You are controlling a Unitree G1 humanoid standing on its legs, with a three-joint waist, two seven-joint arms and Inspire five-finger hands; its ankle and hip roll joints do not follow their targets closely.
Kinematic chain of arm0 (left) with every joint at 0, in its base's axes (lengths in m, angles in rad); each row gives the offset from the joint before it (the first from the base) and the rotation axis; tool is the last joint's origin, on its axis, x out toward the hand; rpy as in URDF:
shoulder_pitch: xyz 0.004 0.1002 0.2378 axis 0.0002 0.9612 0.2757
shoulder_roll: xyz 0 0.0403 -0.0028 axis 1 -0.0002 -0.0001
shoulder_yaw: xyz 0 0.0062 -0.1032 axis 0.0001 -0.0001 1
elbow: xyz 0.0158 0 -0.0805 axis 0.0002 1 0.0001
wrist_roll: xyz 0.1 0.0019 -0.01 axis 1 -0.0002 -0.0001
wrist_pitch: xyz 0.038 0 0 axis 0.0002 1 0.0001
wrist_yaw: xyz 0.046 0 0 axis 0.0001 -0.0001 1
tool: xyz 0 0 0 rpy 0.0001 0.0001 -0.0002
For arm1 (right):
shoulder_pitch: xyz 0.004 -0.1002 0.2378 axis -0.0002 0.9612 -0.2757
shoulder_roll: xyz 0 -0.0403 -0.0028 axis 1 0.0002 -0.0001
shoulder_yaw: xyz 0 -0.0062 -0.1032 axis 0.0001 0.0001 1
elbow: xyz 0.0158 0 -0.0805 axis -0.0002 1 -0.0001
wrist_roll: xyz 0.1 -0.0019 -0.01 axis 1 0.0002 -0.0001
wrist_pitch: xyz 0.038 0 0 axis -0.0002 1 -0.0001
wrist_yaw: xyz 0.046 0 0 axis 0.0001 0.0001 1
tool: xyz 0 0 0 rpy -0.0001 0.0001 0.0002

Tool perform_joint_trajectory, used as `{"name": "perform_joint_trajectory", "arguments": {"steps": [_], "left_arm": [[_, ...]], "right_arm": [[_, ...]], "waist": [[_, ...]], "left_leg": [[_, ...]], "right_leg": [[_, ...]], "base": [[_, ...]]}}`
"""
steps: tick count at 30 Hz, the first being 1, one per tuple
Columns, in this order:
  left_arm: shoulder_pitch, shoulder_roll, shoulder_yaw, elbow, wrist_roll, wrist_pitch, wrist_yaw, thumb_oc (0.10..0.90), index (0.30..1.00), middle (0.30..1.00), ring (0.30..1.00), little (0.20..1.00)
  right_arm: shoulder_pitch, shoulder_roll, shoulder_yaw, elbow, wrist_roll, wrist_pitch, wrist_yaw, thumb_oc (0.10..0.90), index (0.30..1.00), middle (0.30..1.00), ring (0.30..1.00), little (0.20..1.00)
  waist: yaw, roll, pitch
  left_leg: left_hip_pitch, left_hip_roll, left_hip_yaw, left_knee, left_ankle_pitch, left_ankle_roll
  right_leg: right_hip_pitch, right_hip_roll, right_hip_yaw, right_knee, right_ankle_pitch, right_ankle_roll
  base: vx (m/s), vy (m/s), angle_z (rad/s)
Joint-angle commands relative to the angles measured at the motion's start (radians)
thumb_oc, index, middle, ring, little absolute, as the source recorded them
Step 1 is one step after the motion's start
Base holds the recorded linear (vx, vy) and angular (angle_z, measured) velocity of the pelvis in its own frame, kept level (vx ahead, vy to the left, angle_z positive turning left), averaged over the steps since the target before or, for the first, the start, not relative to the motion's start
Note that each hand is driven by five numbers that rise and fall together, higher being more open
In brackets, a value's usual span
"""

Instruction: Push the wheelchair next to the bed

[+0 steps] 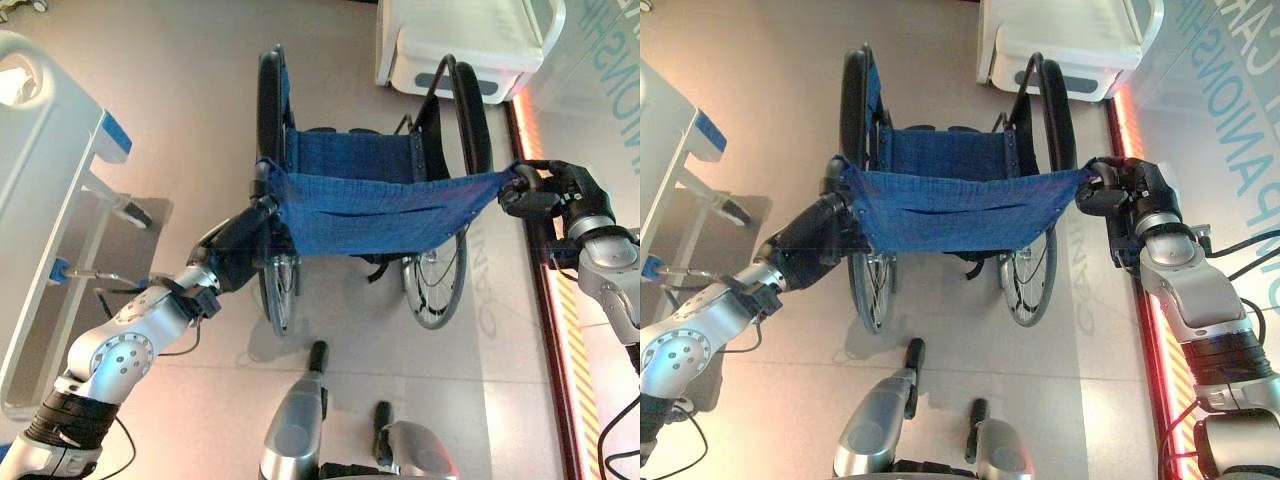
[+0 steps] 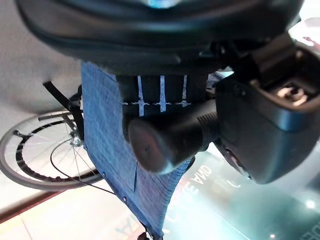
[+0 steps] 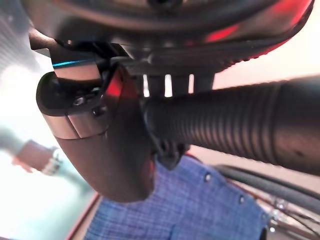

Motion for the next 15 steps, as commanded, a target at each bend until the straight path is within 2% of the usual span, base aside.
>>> {"name": "perform_joint_trajectory", "arguments": {"steps": [1,3,4,5,6,7,9,10,11,13,15], "left_arm": [[-0.075,0.054,0.26,-0.002,0.022,-0.191,-0.015,0.4,0.3,0.3,0.3,0.3],[-0.082,0.066,0.269,-0.015,0.017,-0.167,-0.022,0.4,0.3,0.3,0.3,0.3],[-0.091,0.079,0.268,-0.018,0.003,-0.151,-0.019,0.4,0.3,0.3,0.3,0.3],[-0.092,0.09,0.272,-0.026,-0.019,-0.14,-0.01,0.4,0.3,0.3,0.3,0.3],[-0.09,0.091,0.273,-0.027,-0.019,-0.14,-0.009,0.4,0.3,0.3,0.3,0.3],[-0.089,0.1,0.278,-0.022,-0.031,-0.137,-0.008,0.4,0.3,0.3,0.3,0.3],[-0.086,0.107,0.283,-0.014,-0.043,-0.138,-0.015,0.4,0.3,0.3,0.3,0.3],[-0.074,0.113,0.29,-0.009,-0.049,-0.15,-0.029,0.4,0.3,0.3,0.3,0.3],[-0.069,0.118,0.295,-0.007,-0.054,-0.156,-0.037,0.4,0.3,0.3,0.3,0.3],[-0.07,0.122,0.301,0.001,-0.066,-0.188,-0.057,0.4,0.3,0.3,0.3,0.3],[-0.086,0.114,0.297,0.002,-0.078,-0.214,-0.064,0.4,0.3,0.3,0.3,0.3]], "right_arm": [[0.018,-0.051,0.024,-0.1,0.018,-0.123,0.132,0.4,0.3,0.3,0.3,0.3],[0.027,-0.053,0.016,-0.105,0.023,-0.129,0.136,0.4,0.3,0.3,0.3,0.3],[0.016,-0.049,0.02,-0.102,0.025,-0.125,0.135,0.4,0.3,0.3,0.3,0.3],[0.005,-0.049,0.027,-0.098,0.028,-0.128,0.134,0.4,0.3,0.3,0.3,0.3],[0.004,-0.048,0.028,-0.097,0.028,-0.128,0.134,0.4,0.3,0.3,0.3,0.3],[-0.011,-0.051,0.039,-0.093,0.034,-0.132,0.135,0.4,0.3,0.3,0.3,0.3],[-0.035,-0.047,0.053,-0.089,0.024,-0.13,0.139,0.4,0.3,0.3,0.3,0.3],[-0.06,-0.047,0.064,-0.085,0.006,-0.128,0.147,0.4,0.3,0.3,0.3,0.3],[-0.07,-0.051,0.068,-0.083,0.003,-0.128,0.147,0.4,0.3,0.3,0.3,0.3],[-0.12,-0.061,0.091,-0.062,-0.005,-0.138,0.142,0.4,0.3,0.3,0.3,0.3],[-0.161,-0.06,0.104,-0.032,-0.017,-0.167,0.146,0.4,0.3,0.3,0.3,0.3]], "waist": [[0.019,-0.032,-0.22],[0.027,-0.044,-0.231],[0.037,-0.059,-0.243],[0.044,-0.064,-0.253],[0.044,-0.064,-0.255],[0.046,-0.065,-0.261],[0.048,-0.058,-0.265],[0.049,-0.051,-0.266],[0.05,-0.049,-0.265],[0.047,-0.043,-0.246],[0.038,-0.033,-0.217]], "left_leg": [[-0.113,0.003,-0.043,-0.028,0.052,0.016],[-0.104,-0.017,-0.048,-0.01,0.026,0.041],[-0.092,-0.043,-0.059,-0.011,0.014,0.057],[-0.075,-0.06,-0.075,-0.015,0.002,0.071],[-0.077,-0.061,-0.074,-0.016,0.002,0.071],[-0.064,-0.069,-0.082,-0.019,-0.009,0.08],[-0.053,-0.077,-0.088,-0.015,-0.021,0.087],[-0.053,-0.082,-0.091,-0.007,-0.023,0.082],[-0.056,-0.085,-0.093,0.002,-0.026,0.079],[-0.069,-0.09,-0.111,0.067,-0.054,0.058],[-0.06,-0.085,-0.131,0.11,-0.079,0.046]], "right_leg": [[0.076,0.11,-0.04,0.072,0.071,0.019],[0.039,0.109,-0.059,0.21,0.123,0.05],[0.004,0.104,-0.051,0.292,0.233,0.101],[-0.024,0.112,-0.037,0.354,0.301,0.127],[-0.028,0.112,-0.036,0.358,0.3,0.128],[-0.06,0.107,-0.032,0.393,0.33,0.141],[-0.096,0.084,-0.042,0.38,0.316,0.133],[-0.109,0.068,-0.06,0.318,0.267,0.109],[-0.112,0.062,-0.064,0.274,0.247,0.097],[-0.13,0.018,-0.081,0.046,0.174,0.043],[-0.16,-0.012,-0.082,-0.036,0.189,0.033]], "base": [[0.36,0.135,-0.15],[0.37,0.171,0.04],[0.43,0.19,-0.02],[0.29,0.123,-0.02],[0.25,0.099,0.12],[0.15,0.063,0.18],[0.25,0.071,0.14],[0.26,0.032,0.06],[0.28,-0.019,0.11],[0.23,-0.126,-0.02],[0.17,-0.187,-0.27]]}}
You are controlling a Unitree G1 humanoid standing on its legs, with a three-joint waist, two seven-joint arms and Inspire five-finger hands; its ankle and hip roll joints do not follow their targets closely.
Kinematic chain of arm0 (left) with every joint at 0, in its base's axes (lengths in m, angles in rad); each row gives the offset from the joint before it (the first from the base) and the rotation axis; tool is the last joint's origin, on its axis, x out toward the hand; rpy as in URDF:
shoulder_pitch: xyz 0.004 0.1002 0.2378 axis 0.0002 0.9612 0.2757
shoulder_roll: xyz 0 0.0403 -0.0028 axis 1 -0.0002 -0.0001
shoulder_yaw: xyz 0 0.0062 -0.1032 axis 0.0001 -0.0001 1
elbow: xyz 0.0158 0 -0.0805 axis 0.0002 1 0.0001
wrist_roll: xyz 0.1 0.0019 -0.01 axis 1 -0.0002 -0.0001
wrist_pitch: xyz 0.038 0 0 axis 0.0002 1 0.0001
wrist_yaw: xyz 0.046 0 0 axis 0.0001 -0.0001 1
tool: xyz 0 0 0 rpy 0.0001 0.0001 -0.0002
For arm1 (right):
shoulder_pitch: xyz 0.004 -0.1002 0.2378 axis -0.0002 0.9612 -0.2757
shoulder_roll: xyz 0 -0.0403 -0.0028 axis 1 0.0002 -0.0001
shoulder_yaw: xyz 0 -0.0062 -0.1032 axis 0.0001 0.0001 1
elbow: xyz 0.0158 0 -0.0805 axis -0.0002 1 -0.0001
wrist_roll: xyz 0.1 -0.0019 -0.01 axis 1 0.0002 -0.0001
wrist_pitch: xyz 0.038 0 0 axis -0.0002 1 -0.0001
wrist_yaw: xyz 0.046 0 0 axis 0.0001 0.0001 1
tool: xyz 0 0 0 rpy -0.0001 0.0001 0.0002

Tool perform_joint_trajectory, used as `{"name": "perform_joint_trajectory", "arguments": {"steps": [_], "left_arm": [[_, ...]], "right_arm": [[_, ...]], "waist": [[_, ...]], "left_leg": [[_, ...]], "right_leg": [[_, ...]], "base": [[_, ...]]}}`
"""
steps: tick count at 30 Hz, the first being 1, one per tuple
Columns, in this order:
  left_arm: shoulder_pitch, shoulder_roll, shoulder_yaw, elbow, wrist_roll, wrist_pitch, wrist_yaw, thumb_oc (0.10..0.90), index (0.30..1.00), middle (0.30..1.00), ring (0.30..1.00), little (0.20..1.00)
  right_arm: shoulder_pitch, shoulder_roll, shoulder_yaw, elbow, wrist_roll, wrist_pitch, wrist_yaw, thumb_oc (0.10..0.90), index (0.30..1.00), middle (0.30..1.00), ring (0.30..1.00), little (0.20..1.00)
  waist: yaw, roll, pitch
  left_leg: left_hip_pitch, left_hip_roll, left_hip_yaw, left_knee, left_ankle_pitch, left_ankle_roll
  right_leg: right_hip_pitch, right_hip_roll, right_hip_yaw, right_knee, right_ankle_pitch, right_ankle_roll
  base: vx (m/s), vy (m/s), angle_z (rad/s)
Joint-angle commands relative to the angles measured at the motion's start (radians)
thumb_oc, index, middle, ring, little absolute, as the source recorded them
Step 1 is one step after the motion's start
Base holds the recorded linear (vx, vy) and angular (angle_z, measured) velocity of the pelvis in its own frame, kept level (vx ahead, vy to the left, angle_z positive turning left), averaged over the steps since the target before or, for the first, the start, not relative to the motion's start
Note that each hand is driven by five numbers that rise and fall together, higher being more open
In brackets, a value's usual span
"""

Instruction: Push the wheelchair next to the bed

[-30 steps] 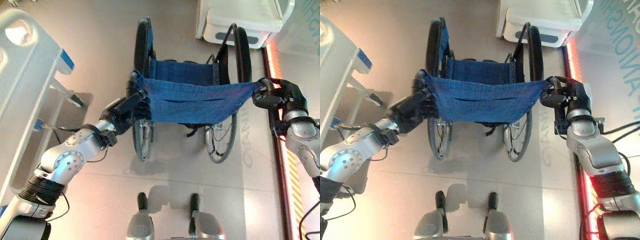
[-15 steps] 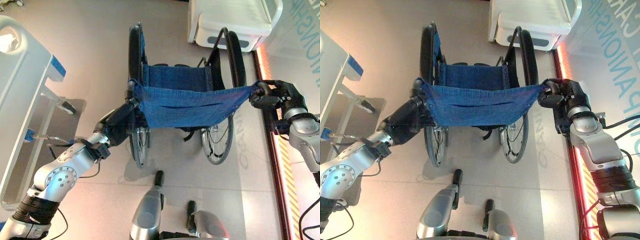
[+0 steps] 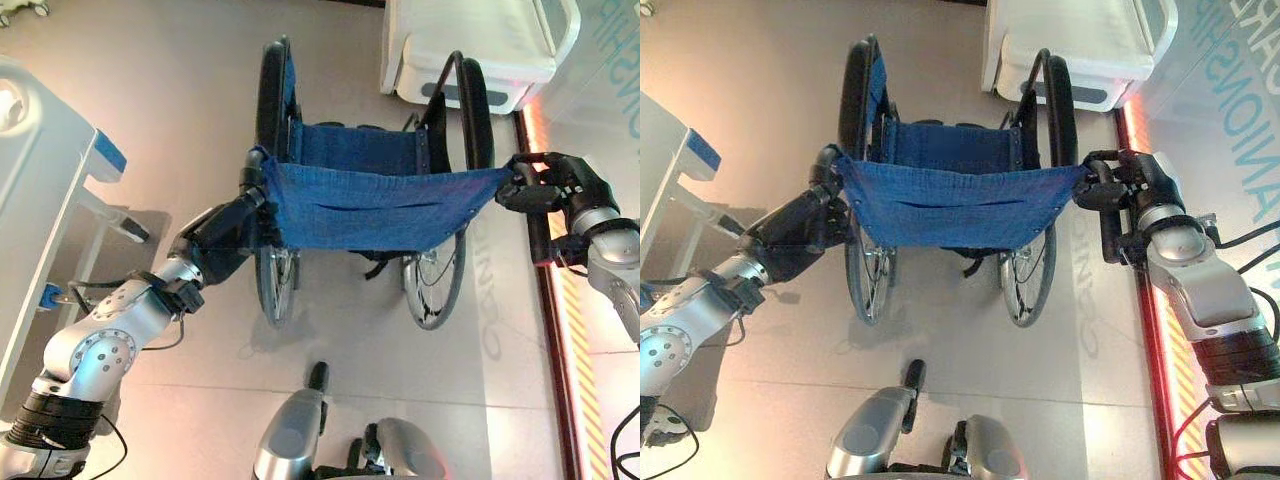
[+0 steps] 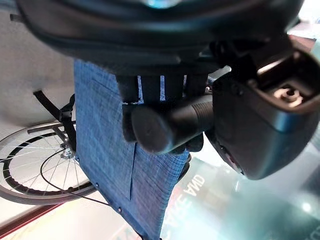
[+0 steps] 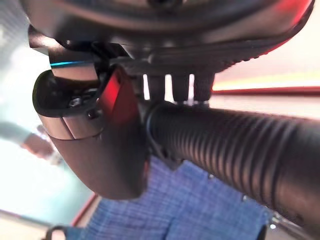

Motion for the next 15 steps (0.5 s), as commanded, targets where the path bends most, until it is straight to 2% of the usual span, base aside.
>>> {"name": "perform_joint_trajectory", "arguments": {"steps": [1,2,3,4,5,7,8,9,12,13,14,15], "left_arm": [[-0.085,0.098,0.166,0.005,-0.085,-0.263,-0.028,0.4,0.3,0.3,0.3,0.3],[-0.091,0.093,0.159,-0.003,-0.077,-0.273,-0.022,0.4,0.3,0.3,0.3,0.3],[-0.093,0.091,0.156,-0.007,-0.075,-0.276,-0.019,0.4,0.3,0.3,0.3,0.3],[-0.095,0.09,0.148,-0.011,-0.076,-0.281,-0.017,0.4,0.3,0.3,0.3,0.3],[-0.096,0.09,0.14,-0.017,-0.067,-0.274,-0.011,0.4,0.3,0.3,0.3,0.3],[-0.083,0.097,0.147,-0.03,-0.048,-0.253,-0.017,0.4,0.3,0.3,0.3,0.3],[-0.08,0.096,0.15,-0.032,-0.043,-0.248,-0.017,0.4,0.3,0.3,0.3,0.3],[-0.06,0.099,0.166,-0.045,-0.037,-0.24,-0.02,0.4,0.3,0.3,0.3,0.3],[-0.023,0.091,0.182,-0.064,-0.05,-0.228,-0.028,0.4,0.3,0.3,0.3,0.3],[0.013,0.082,0.202,-0.08,-0.067,-0.219,-0.029,0.4,0.3,0.3,0.3,0.3],[0.039,0.068,0.209,-0.092,-0.072,-0.22,-0.03,0.4,0.3,0.3,0.3,0.3],[0.048,0.061,0.212,-0.095,-0.071,-0.221,-0.032,0.4,0.3,0.3,0.3,0.3]], "right_arm": [[-0.124,-0.026,0.107,0.023,0.006,-0.179,0.077,0.4,0.3,0.3,0.3,0.3],[-0.138,-0.018,0.114,0.028,0.004,-0.184,0.067,0.4,0.3,0.3,0.3,0.3],[-0.146,-0.012,0.119,0.03,0.004,-0.185,0.063,0.4,0.3,0.3,0.3,0.3],[-0.153,-0.004,0.119,0.027,0.007,-0.178,0.058,0.4,0.3,0.3,0.3,0.3],[-0.16,0.009,0.121,0.012,0.01,-0.157,0.052,0.4,0.3,0.3,0.3,0.3],[-0.177,0.018,0.115,-0.011,0.028,-0.108,0.043,0.4,0.3,0.3,0.3,0.3],[-0.183,0.019,0.118,-0.014,0.031,-0.102,0.043,0.4,0.3,0.3,0.3,0.3],[-0.203,0.01,0.131,-0.016,0.053,-0.094,0.042,0.4,0.3,0.3,0.3,0.3],[-0.229,-0.005,0.156,0.002,0.073,-0.096,0.061,0.4,0.3,0.3,0.3,0.3],[-0.241,-0.029,0.175,0.002,0.085,-0.093,0.089,0.4,0.3,0.3,0.3,0.3],[-0.253,-0.041,0.196,-0.007,0.082,-0.086,0.103,0.4,0.3,0.3,0.3,0.3],[-0.257,-0.043,0.204,-0.008,0.076,-0.087,0.111,0.4,0.3,0.3,0.3,0.3]], "waist": [[0.004,-0.004,-0.174],[-0.007,-0.005,-0.157],[-0.014,-0.004,-0.148],[-0.02,-0.013,-0.14],[-0.023,-0.013,-0.134],[-0.01,-0.029,-0.138],[-0.008,-0.031,-0.139],[0.001,-0.038,-0.156],[0.0,-0.048,-0.189],[-0.008,-0.049,-0.216],[-0.007,-0.052,-0.229],[-0.008,-0.051,-0.234]], "left_leg": [[-0.082,-0.066,0.056,0.174,-0.095,-0.064],[-0.061,-0.059,0.05,0.189,-0.135,-0.063],[-0.046,-0.052,0.046,0.196,-0.158,-0.061],[-0.025,-0.046,0.036,0.204,-0.189,-0.062],[0.01,-0.024,0.017,0.217,-0.237,-0.063],[0.061,0.01,-0.008,0.239,-0.295,-0.071],[0.068,0.017,-0.01,0.245,-0.304,-0.074],[0.069,0.041,-0.005,0.27,-0.3,-0.075],[0.081,0.064,-0.019,0.319,-0.287,-0.085],[0.113,0.09,-0.026,0.374,-0.22,-0.105],[0.101,0.101,-0.025,0.468,-0.127,-0.124],[0.091,0.103,-0.028,0.494,-0.105,-0.13]], "right_leg": [[0.062,-0.053,-0.041,-0.444,0.343,0.107],[0.022,-0.099,-0.02,-0.477,0.407,0.141],[0.005,-0.119,-0.009,-0.493,0.437,0.159],[-0.039,-0.171,0.011,-0.531,0.493,0.178],[-0.055,-0.201,0.016,-0.566,0.535,0.196],[-0.083,-0.234,-0.013,-0.586,0.572,0.214],[-0.084,-0.235,-0.021,-0.58,0.571,0.215],[-0.067,-0.217,-0.041,-0.567,0.531,0.219],[-0.066,-0.19,-0.052,-0.511,0.504,0.21],[-0.074,-0.158,-0.064,-0.468,0.482,0.182],[-0.061,-0.138,-0.081,-0.467,0.469,0.152],[-0.056,-0.132,-0.087,-0.469,0.466,0.143]], "base": [[0.22,-0.258,-0.07],[0.27,-0.288,0.19],[0.36,-0.35,0.36],[0.54,-0.399,0.76],[0.66,-0.469,0.8],[0.67,-0.436,0.66],[0.62,-0.424,0.56],[0.53,-0.335,0.62],[0.49,-0.246,0.83],[0.53,-0.245,0.65],[0.52,-0.259,0.56],[0.32,-0.189,0.24]]}}
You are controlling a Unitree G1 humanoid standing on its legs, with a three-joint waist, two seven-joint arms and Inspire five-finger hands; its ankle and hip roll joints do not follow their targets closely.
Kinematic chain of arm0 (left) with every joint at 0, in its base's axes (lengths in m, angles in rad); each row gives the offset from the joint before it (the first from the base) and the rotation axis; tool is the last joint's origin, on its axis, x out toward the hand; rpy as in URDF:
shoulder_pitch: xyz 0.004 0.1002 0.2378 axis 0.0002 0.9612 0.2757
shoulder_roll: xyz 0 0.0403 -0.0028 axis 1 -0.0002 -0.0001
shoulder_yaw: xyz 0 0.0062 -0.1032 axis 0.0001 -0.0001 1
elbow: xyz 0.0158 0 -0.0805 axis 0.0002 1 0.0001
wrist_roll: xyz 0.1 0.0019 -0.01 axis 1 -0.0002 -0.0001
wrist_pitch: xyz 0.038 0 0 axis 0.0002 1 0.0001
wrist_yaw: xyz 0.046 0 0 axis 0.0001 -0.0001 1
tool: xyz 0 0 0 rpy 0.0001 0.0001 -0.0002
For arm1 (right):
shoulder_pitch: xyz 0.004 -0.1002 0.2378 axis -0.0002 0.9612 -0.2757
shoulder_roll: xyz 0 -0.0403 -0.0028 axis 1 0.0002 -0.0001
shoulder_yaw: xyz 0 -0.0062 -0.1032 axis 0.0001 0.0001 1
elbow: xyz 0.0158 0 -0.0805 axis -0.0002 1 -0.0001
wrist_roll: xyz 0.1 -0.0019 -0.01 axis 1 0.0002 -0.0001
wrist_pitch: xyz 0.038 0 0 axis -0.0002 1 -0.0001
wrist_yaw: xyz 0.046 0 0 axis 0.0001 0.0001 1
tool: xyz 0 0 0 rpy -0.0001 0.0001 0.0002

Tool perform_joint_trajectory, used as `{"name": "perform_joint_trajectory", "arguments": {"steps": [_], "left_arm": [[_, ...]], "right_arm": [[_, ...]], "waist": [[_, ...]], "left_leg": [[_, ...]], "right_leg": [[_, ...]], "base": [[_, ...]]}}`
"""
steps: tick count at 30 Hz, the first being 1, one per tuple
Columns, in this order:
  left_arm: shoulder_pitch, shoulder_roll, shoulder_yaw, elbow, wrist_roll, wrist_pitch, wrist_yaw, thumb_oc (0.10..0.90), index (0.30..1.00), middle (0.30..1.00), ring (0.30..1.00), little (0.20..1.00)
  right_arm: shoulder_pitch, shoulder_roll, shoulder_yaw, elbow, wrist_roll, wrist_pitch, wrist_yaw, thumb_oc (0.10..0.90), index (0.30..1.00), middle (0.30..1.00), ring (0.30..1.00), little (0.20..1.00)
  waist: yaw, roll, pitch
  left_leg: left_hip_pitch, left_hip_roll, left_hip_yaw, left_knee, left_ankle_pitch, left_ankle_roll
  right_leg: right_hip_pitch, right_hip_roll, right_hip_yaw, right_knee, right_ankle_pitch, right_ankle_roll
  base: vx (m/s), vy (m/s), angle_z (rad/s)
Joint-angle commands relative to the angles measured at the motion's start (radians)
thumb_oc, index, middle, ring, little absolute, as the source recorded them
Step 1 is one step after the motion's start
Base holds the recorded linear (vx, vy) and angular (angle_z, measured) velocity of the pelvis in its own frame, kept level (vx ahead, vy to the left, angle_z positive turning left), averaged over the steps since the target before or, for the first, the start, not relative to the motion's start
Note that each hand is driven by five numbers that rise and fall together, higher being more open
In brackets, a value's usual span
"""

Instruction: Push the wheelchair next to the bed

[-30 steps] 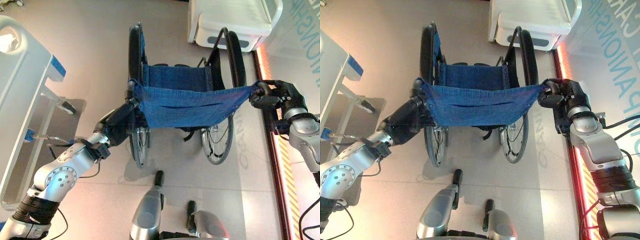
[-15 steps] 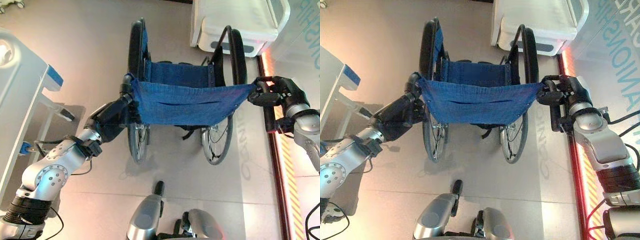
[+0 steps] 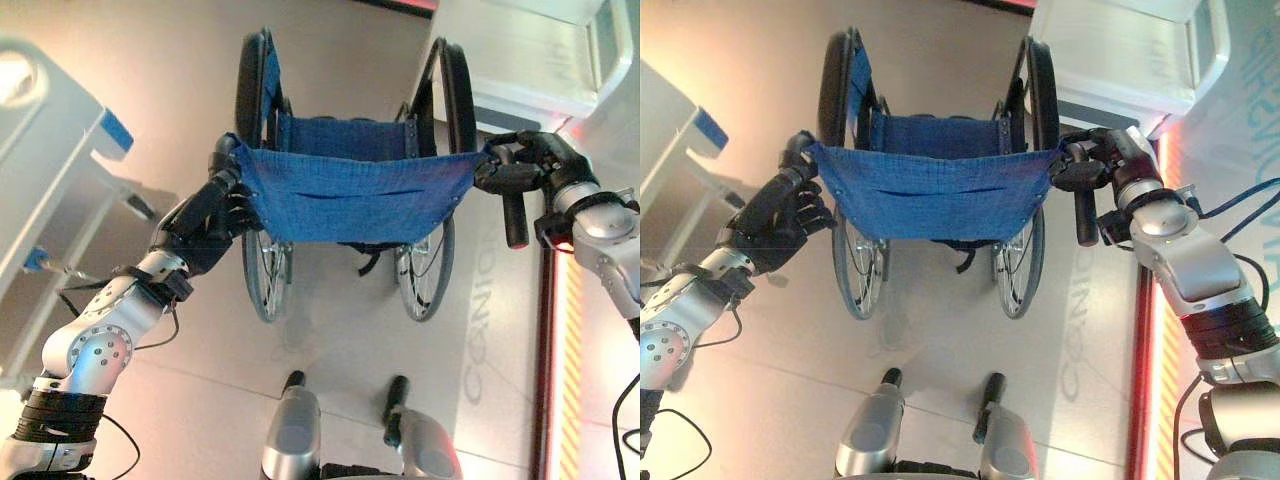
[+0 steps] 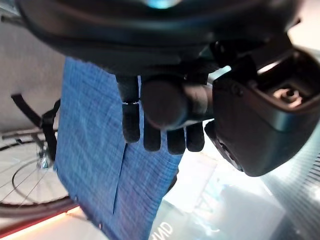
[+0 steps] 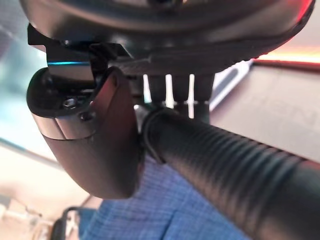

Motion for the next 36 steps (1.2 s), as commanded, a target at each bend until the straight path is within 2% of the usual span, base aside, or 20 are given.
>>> {"name": "perform_joint_trajectory", "arguments": {"steps": [1,2,3,4,6,8,10,14,16,17,19,21,23,24,26,29,30,33,34,36], "left_arm": [[0.041,0.082,0.168,-0.112,-0.076,-0.181,-0.057,0.4,0.3,0.3,0.3,0.3],[0.067,0.059,0.17,-0.135,-0.073,-0.196,-0.06,0.4,0.3,0.3,0.3,0.3],[0.073,0.046,0.169,-0.145,-0.063,-0.201,-0.063,0.4,0.3,0.3,0.3,0.3],[0.073,0.037,0.167,-0.155,-0.057,-0.204,-0.059,0.4,0.3,0.3,0.3,0.3],[0.069,0.031,0.166,-0.16,-0.055,-0.2,-0.05,0.4,0.3,0.3,0.3,0.3],[0.052,0.029,0.159,-0.153,-0.041,-0.195,-0.032,0.4,0.3,0.3,0.3,0.3],[0.038,0.034,0.138,-0.125,-0.037,-0.209,-0.034,0.4,0.3,0.3,0.3,0.3],[0.037,0.018,0.131,-0.115,0.001,-0.222,-0.042,0.4,0.3,0.3,0.3,0.3],[0.042,0.015,0.132,-0.113,0.02,-0.23,-0.046,0.4,0.3,0.3,0.3,0.3],[0.045,0.017,0.133,-0.104,0.026,-0.249,-0.035,0.4,0.3,0.3,0.3,0.3],[0.035,0.019,0.135,-0.09,0.028,-0.252,-0.022,0.4,0.3,0.3,0.3,0.3],[0.018,0.034,0.146,-0.07,0.021,-0.234,-0.015,0.4,0.3,0.3,0.3,0.3],[-0.006,0.066,0.153,-0.05,-0.003,-0.214,-0.001,0.4,0.3,0.3,0.3,0.3],[-0.022,0.079,0.16,-0.031,-0.011,-0.198,0.006,0.4,0.3,0.3,0.3,0.3],[-0.04,0.105,0.17,0.012,-0.021,-0.176,-0.029,0.4,0.3,0.3,0.3,0.3],[-0.047,0.122,0.169,0.016,-0.044,-0.176,-0.036,0.4,0.3,0.3,0.3,0.3],[-0.049,0.123,0.17,0.016,-0.044,-0.175,-0.036,0.4,0.3,0.3,0.3,0.3],[-0.059,0.152,0.171,0.021,-0.074,-0.17,-0.056,0.4,0.3,0.3,0.3,0.3],[-0.066,0.159,0.166,0.027,-0.085,-0.18,-0.066,0.4,0.3,0.3,0.3,0.3],[-0.08,0.158,0.151,0.035,-0.084,-0.2,-0.075,0.4,0.3,0.3,0.3,0.3]], "right_arm": [[-0.117,-0.02,0.095,-0.057,0.025,-0.117,0.082,0.4,0.3,0.3,0.3,0.3],[-0.129,-0.032,0.123,-0.068,0.013,-0.123,0.09,0.4,0.3,0.3,0.3,0.3],[-0.133,-0.034,0.132,-0.072,0.01,-0.125,0.09,0.4,0.3,0.3,0.3,0.3],[-0.136,-0.032,0.136,-0.08,0.006,-0.127,0.087,0.4,0.3,0.3,0.3,0.3],[-0.141,-0.024,0.137,-0.083,-0.001,-0.126,0.091,0.4,0.3,0.3,0.3,0.3],[-0.171,0.003,0.157,-0.079,-0.014,-0.12,0.088,0.4,0.3,0.3,0.3,0.3],[-0.227,0.054,0.194,-0.017,-0.029,-0.12,0.072,0.4,0.3,0.3,0.3,0.3],[-0.232,0.117,0.21,0.031,-0.043,-0.139,0.037,0.4,0.3,0.3,0.3,0.3],[-0.222,0.125,0.21,0.034,-0.048,-0.146,0.035,0.4,0.3,0.3,0.3,0.3],[-0.178,0.139,0.203,0.046,-0.079,-0.18,0.047,0.4,0.3,0.3,0.3,0.3],[-0.145,0.141,0.188,0.042,-0.1,-0.195,0.055,0.4,0.3,0.3,0.3,0.3],[-0.125,0.13,0.173,0.037,-0.099,-0.201,0.069,0.4,0.3,0.3,0.3,0.3],[-0.12,0.13,0.166,0.048,-0.088,-0.219,0.08,0.4,0.3,0.3,0.3,0.3],[-0.117,0.123,0.162,0.05,-0.079,-0.231,0.088,0.4,0.3,0.3,0.3,0.3],[-0.111,0.099,0.154,0.053,-0.058,-0.236,0.087,0.4,0.3,0.3,0.3,0.3],[-0.1,0.075,0.137,0.037,-0.059,-0.24,0.093,0.4,0.3,0.3,0.3,0.3],[-0.096,0.073,0.132,0.032,-0.063,-0.24,0.097,0.4,0.3,0.3,0.3,0.3],[-0.077,0.033,0.095,0.003,-0.083,-0.223,0.115,0.4,0.3,0.3,0.3,0.3],[-0.077,0.022,0.086,0.004,-0.088,-0.23,0.116,0.4,0.3,0.3,0.3,0.3],[-0.087,0.018,0.086,0.021,-0.097,-0.254,0.117,0.4,0.3,0.3,0.3,0.3]], "waist": [[0.031,-0.083,-0.259],[0.038,-0.087,-0.259],[0.04,-0.086,-0.255],[0.049,-0.089,-0.245],[0.06,-0.083,-0.236],[0.072,-0.078,-0.227],[0.098,-0.069,-0.227],[0.139,-0.048,-0.221],[0.15,-0.045,-0.22],[0.158,-0.026,-0.233],[0.161,-0.018,-0.243],[0.161,-0.033,-0.262],[0.181,-0.057,-0.286],[0.186,-0.078,-0.295],[0.189,-0.103,-0.315],[0.164,-0.106,-0.319],[0.161,-0.102,-0.321],[0.129,-0.083,-0.319],[0.118,-0.072,-0.306],[0.102,-0.057,-0.283]], "left_leg": [[0.033,-0.074,0.021,0.382,0.146,0.035],[-0.029,-0.118,0.029,0.523,0.206,0.03],[-0.077,-0.137,0.028,0.564,0.214,0.035],[-0.135,-0.18,0.033,0.565,0.2,0.048],[-0.15,-0.2,0.042,0.53,0.172,0.058],[-0.137,-0.198,0.068,0.351,0.162,0.07],[-0.109,-0.173,0.088,0.077,0.216,0.063],[-0.167,-0.159,0.172,-0.113,0.329,0.031],[-0.176,-0.153,0.2,-0.161,0.356,0.029],[-0.2,-0.126,0.292,-0.292,0.427,0.016],[-0.21,-0.128,0.339,-0.334,0.444,0.012],[-0.194,-0.153,0.36,-0.333,0.377,0.051],[-0.183,-0.195,0.304,-0.314,0.322,0.092],[-0.176,-0.217,0.306,-0.279,0.274,0.135],[-0.161,-0.24,0.285,-0.259,0.249,0.161],[-0.151,-0.263,0.234,-0.217,0.218,0.175],[-0.154,-0.261,0.227,-0.212,0.219,0.173],[-0.156,-0.272,0.19,-0.149,0.196,0.159],[-0.157,-0.264,0.169,-0.104,0.179,0.143],[-0.137,-0.247,0.13,-0.048,0.146,0.127]], "right_leg": [[-0.035,-0.021,0.003,-0.156,0.144,0.007],[-0.004,0.009,-0.006,-0.163,0.117,-0.033],[0.011,0.026,-0.007,-0.163,0.108,-0.047],[0.031,0.049,-0.004,-0.164,0.1,-0.056],[0.048,0.071,-0.001,-0.16,0.089,-0.056],[0.07,0.1,-0.008,-0.153,0.074,-0.052],[0.126,0.141,-0.015,-0.163,0.039,-0.057],[0.221,0.206,-0.04,-0.172,-0.026,-0.083],[0.247,0.219,-0.041,-0.171,-0.047,-0.091],[0.313,0.257,-0.047,-0.17,-0.094,-0.107],[0.345,0.275,-0.049,-0.159,-0.125,-0.112],[0.347,0.267,-0.052,-0.121,-0.161,-0.099],[0.353,0.252,-0.052,-0.035,-0.15,-0.07],[0.351,0.224,-0.063,0.092,-0.095,-0.027],[0.299,0.213,-0.043,0.254,0.103,0.079],[0.215,0.239,0.041,0.374,0.207,0.115],[0.204,0.243,0.049,0.367,0.211,0.112],[0.179,0.157,0.035,0.186,0.064,0.047],[0.158,0.124,0.026,0.062,0.003,0.014],[0.098,0.066,0.024,-0.065,0.009,-0.003]], "base": [[0.39,-0.238,-0.19],[0.42,-0.256,-0.25],[0.45,-0.269,-0.2],[0.24,-0.143,-0.2],[0.3,-0.128,-0.01],[0.42,-0.127,0.17],[0.42,-0.082,0.05],[0.4,-0.082,-0.22],[0.49,-0.018,-0.12],[0.62,0.022,0.06],[0.65,0.059,0.13],[0.56,0.062,0.08],[0.53,0.071,-0.17],[0.56,0.117,-0.5],[0.54,0.117,-0.3],[0.36,0.046,0.41],[0.42,0.058,0.51],[0.37,-0.015,0.28],[0.32,-0.14,0.32],[0.29,-0.195,0.58]]}}
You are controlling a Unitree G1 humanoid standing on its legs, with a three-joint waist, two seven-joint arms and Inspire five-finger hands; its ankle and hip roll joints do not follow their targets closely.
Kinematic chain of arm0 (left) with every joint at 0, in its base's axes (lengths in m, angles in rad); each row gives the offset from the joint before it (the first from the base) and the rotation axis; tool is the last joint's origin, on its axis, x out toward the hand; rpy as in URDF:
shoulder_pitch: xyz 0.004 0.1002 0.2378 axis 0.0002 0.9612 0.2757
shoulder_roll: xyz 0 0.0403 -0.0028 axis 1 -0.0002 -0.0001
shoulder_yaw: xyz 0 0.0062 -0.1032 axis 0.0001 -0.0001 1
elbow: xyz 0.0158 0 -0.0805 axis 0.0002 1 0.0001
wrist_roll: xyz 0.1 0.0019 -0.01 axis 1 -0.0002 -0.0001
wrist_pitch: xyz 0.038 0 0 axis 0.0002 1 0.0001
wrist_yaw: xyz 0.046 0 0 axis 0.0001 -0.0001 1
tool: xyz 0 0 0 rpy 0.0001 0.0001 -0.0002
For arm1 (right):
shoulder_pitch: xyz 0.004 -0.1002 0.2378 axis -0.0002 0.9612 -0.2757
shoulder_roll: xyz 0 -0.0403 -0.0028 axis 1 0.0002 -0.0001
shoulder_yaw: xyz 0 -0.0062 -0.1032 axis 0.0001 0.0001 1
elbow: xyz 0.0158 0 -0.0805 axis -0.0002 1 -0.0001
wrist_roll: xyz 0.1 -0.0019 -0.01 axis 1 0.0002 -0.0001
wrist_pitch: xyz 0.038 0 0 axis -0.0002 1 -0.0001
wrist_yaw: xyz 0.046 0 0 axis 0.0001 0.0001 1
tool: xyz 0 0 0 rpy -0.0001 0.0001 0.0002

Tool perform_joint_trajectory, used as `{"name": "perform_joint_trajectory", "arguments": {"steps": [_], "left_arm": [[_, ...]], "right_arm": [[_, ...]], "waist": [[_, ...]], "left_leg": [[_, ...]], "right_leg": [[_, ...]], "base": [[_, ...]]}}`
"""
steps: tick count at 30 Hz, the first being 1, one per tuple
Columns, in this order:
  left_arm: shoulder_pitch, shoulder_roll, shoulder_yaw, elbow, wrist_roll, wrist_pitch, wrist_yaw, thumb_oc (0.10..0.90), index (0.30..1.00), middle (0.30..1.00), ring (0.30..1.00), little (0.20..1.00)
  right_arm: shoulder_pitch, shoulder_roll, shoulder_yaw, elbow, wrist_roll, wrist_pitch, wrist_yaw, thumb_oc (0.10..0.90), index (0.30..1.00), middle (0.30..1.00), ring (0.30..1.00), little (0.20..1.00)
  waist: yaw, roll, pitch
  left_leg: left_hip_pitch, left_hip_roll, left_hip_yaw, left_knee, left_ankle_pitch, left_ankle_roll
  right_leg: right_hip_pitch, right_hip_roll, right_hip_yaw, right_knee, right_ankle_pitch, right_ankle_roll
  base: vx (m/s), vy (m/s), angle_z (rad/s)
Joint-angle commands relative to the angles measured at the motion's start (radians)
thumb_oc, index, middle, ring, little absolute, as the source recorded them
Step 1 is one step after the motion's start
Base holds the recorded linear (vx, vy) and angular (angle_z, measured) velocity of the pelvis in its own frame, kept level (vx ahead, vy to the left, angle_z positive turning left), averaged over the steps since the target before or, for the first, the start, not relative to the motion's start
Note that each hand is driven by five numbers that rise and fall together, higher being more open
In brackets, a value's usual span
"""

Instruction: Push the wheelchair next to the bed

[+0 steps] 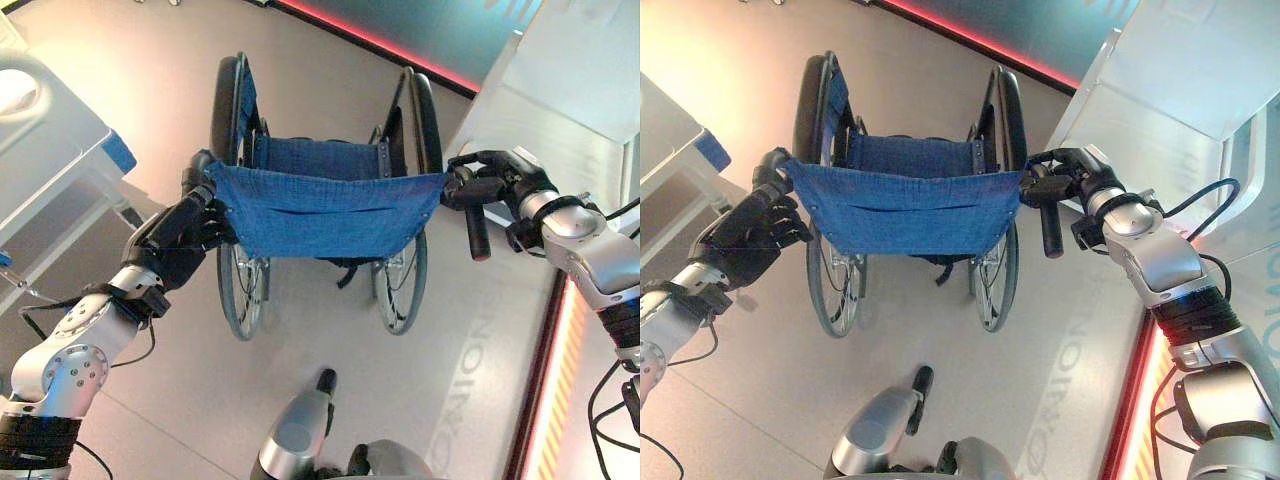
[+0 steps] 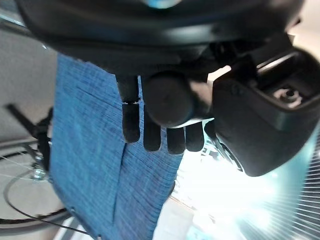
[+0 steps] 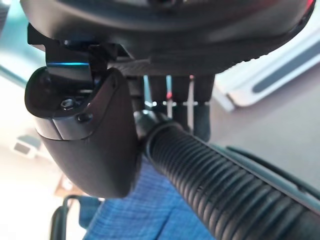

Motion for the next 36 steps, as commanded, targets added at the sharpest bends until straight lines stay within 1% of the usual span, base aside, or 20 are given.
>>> {"name": "perform_joint_trajectory", "arguments": {"steps": [1,3,5,8,11,13,14,16,19,21,22,24,25,26,28,30,32,33,34,36], "left_arm": [[-0.175,0.093,0.084,-0.009,-0.069,-0.202,-0.088,0.4,0.3,0.3,0.3,0.3],[-0.174,0.086,0.076,-0.017,-0.051,-0.214,-0.086,0.4,0.3,0.3,0.3,0.3],[-0.171,0.086,0.082,-0.033,-0.038,-0.205,-0.084,0.4,0.3,0.3,0.3,0.3],[-0.148,0.067,0.094,-0.044,-0.022,-0.206,-0.088,0.4,0.3,0.3,0.3,0.3],[-0.099,0.053,0.111,-0.079,-0.049,-0.203,-0.085,0.4,0.3,0.3,0.3,0.3],[-0.065,0.04,0.137,-0.1,-0.064,-0.196,-0.076,0.4,0.3,0.3,0.3,0.3],[-0.045,0.027,0.151,-0.118,-0.063,-0.187,-0.069,0.4,0.3,0.3,0.3,0.3],[-0.01,0.0,0.155,-0.132,-0.053,-0.185,-0.08,0.4,0.3,0.3,0.3,0.3],[0.002,-0.024,0.154,-0.142,-0.036,-0.185,-0.084,0.4,0.3,0.3,0.3,0.3],[-0.012,-0.03,0.151,-0.145,-0.041,-0.189,-0.071,0.4,0.3,0.3,0.3,0.3],[-0.028,-0.018,0.148,-0.136,-0.047,-0.19,-0.063,0.4,0.3,0.3,0.3,0.3],[-0.04,-0.008,0.145,-0.124,-0.053,-0.186,-0.061,0.4,0.3,0.3,0.3,0.3],[-0.047,-0.011,0.139,-0.116,-0.044,-0.186,-0.067,0.4,0.3,0.3,0.3,0.3],[-0.053,-0.026,0.119,-0.101,-0.014,-0.192,-0.081,0.4,0.3,0.3,0.3,0.3],[-0.042,-0.042,0.094,-0.1,0.023,-0.212,-0.091,0.4,0.3,0.3,0.3,0.3],[-0.041,-0.039,0.082,-0.106,0.02,-0.229,-0.086,0.4,0.3,0.3,0.3,0.3],[-0.045,-0.038,0.085,-0.106,0.019,-0.23,-0.087,0.4,0.3,0.3,0.3,0.3],[-0.05,-0.014,0.116,-0.101,0.016,-0.217,-0.092,0.4,0.3,0.3,0.3,0.3],[-0.054,-0.002,0.126,-0.097,0.011,-0.21,-0.089,0.4,0.3,0.3,0.3,0.3],[-0.079,0.037,0.137,-0.079,-0.002,-0.177,-0.079,0.4,0.3,0.3,0.3,0.3]], "right_arm": [[-0.052,-0.086,0.001,-0.052,-0.058,-0.224,0.042,0.4,0.3,0.3,0.3,0.3],[-0.06,-0.087,0.002,-0.067,-0.056,-0.216,0.029,0.4,0.3,0.3,0.3,0.3],[-0.089,-0.083,-0.002,-0.122,-0.031,-0.14,0.007,0.4,0.3,0.3,0.3,0.3],[-0.121,-0.079,0.006,-0.152,-0.021,-0.086,0.005,0.4,0.3,0.3,0.3,0.3],[-0.131,-0.121,0.016,-0.148,-0.007,-0.073,0.048,0.4,0.3,0.3,0.3,0.3],[-0.132,-0.151,0.026,-0.159,0.011,-0.065,0.07,0.4,0.3,0.3,0.3,0.3],[-0.133,-0.163,0.034,-0.16,0.011,-0.068,0.08,0.4,0.3,0.3,0.3,0.3],[-0.13,-0.184,0.055,-0.16,0.023,-0.083,0.078,0.4,0.3,0.3,0.3,0.3],[-0.128,-0.199,0.057,-0.181,0.035,-0.078,0.072,0.4,0.3,0.3,0.3,0.3],[-0.121,-0.197,0.052,-0.208,0.023,-0.068,0.078,0.4,0.3,0.3,0.3,0.3],[-0.137,-0.18,0.062,-0.215,0.014,-0.057,0.076,0.4,0.3,0.3,0.3,0.3],[-0.156,-0.162,0.075,-0.206,0.016,-0.051,0.067,0.4,0.3,0.3,0.3,0.3],[-0.163,-0.147,0.078,-0.194,0.009,-0.051,0.064,0.4,0.3,0.3,0.3,0.3],[-0.175,-0.117,0.09,-0.165,-0.01,-0.059,0.06,0.4,0.3,0.3,0.3,0.3],[-0.173,-0.099,0.102,-0.135,-0.026,-0.079,0.059,0.4,0.3,0.3,0.3,0.3],[-0.153,-0.101,0.095,-0.119,-0.031,-0.105,0.066,0.4,0.3,0.3,0.3,0.3],[-0.14,-0.095,0.089,-0.116,-0.038,-0.116,0.069,0.4,0.3,0.3,0.3,0.3],[-0.129,-0.071,0.087,-0.1,-0.051,-0.149,0.081,0.4,0.3,0.3,0.3,0.3],[-0.127,-0.063,0.085,-0.097,-0.053,-0.157,0.087,0.4,0.3,0.3,0.3,0.3],[-0.117,-0.045,0.081,-0.088,-0.046,-0.176,0.095,0.4,0.3,0.3,0.3,0.3]], "waist": [[-0.059,0.016,-0.176],[-0.082,0.008,-0.15],[-0.086,-0.002,-0.134],[-0.09,0.0,-0.135],[-0.105,-0.007,-0.176],[-0.117,-0.012,-0.196],[-0.117,-0.016,-0.197],[-0.109,-0.03,-0.19],[-0.102,-0.032,-0.172],[-0.093,-0.028,-0.152],[-0.086,-0.022,-0.145],[-0.076,-0.018,-0.141],[-0.073,-0.008,-0.143],[-0.055,0.014,-0.143],[-0.034,0.042,-0.149],[-0.022,0.051,-0.149],[-0.013,0.051,-0.154],[0.009,0.035,-0.172],[0.019,0.029,-0.179],[0.048,-0.01,-0.201]], "left_leg": [[-0.04,-0.018,-0.073,0.154,-0.122,-0.122],[0.024,-0.015,-0.104,0.178,-0.224,-0.118],[0.091,0.017,-0.145,0.193,-0.298,-0.126],[0.133,0.051,-0.162,0.223,-0.324,-0.135],[0.164,0.092,-0.18,0.283,-0.273,-0.161],[0.188,0.134,-0.173,0.38,-0.185,-0.187],[0.158,0.149,-0.167,0.512,-0.111,-0.205],[0.055,0.102,-0.147,0.761,-0.021,-0.215],[-0.072,0.057,-0.111,0.872,-0.01,-0.208],[-0.11,0.05,-0.081,0.746,-0.046,-0.186],[-0.102,0.062,-0.052,0.587,-0.042,-0.18],[-0.095,0.073,-0.019,0.45,-0.021,-0.184],[-0.104,0.088,0.001,0.372,0.004,-0.193],[-0.123,0.109,0.045,0.175,0.081,-0.221],[-0.153,0.133,0.113,-0.049,0.188,-0.246],[-0.161,0.127,0.17,-0.131,0.222,-0.248],[-0.164,0.118,0.176,-0.126,0.212,-0.239],[-0.152,0.074,0.166,-0.153,0.155,-0.206],[-0.147,0.058,0.15,-0.147,0.136,-0.189],[-0.142,0.009,0.12,-0.08,0.071,-0.129]], "right_leg": [[-0.033,-0.06,-0.028,-0.419,0.376,0.053],[-0.116,-0.145,-0.005,-0.506,0.495,0.097],[-0.171,-0.206,0.006,-0.566,0.566,0.132],[-0.17,-0.195,0.008,-0.536,0.554,0.145],[-0.16,-0.15,0.003,-0.477,0.516,0.133],[-0.155,-0.115,-0.014,-0.43,0.485,0.096],[-0.133,-0.098,-0.032,-0.432,0.469,0.062],[-0.086,-0.065,-0.061,-0.441,0.433,0.004],[-0.035,-0.03,-0.079,-0.449,0.412,-0.028],[0.0,-0.003,-0.082,-0.453,0.397,-0.03],[0.03,0.019,-0.079,-0.456,0.38,-0.029],[0.06,0.035,-0.076,-0.463,0.362,-0.031],[0.077,0.053,-0.081,-0.469,0.35,-0.034],[0.126,0.088,-0.088,-0.486,0.324,-0.042],[0.202,0.127,-0.094,-0.505,0.293,-0.049],[0.257,0.143,-0.098,-0.511,0.268,-0.048],[0.272,0.148,-0.097,-0.498,0.241,-0.052],[0.288,0.149,-0.089,-0.428,0.183,-0.035],[0.295,0.148,-0.09,-0.394,0.182,-0.026],[0.298,0.131,-0.098,-0.251,0.258,0.031]], "base": [[0.33,-0.258,0.59],[0.48,-0.338,0.78],[0.59,-0.373,0.53],[0.57,-0.242,0.56],[0.54,-0.156,0.51],[0.56,-0.21,0.74],[0.43,-0.268,0.42],[0.42,-0.292,-0.08],[0.33,-0.191,-0.1],[0.45,-0.13,0.52],[0.39,-0.065,0.84],[0.35,-0.049,0.61],[0.54,-0.021,0.16],[0.53,0.011,-0.01],[0.66,0.045,-0.2],[0.63,0.044,-0.23],[0.51,0.028,-0.02],[0.49,0.033,0.1],[0.71,0.046,0.28],[0.6,0.03,0.14]]}}
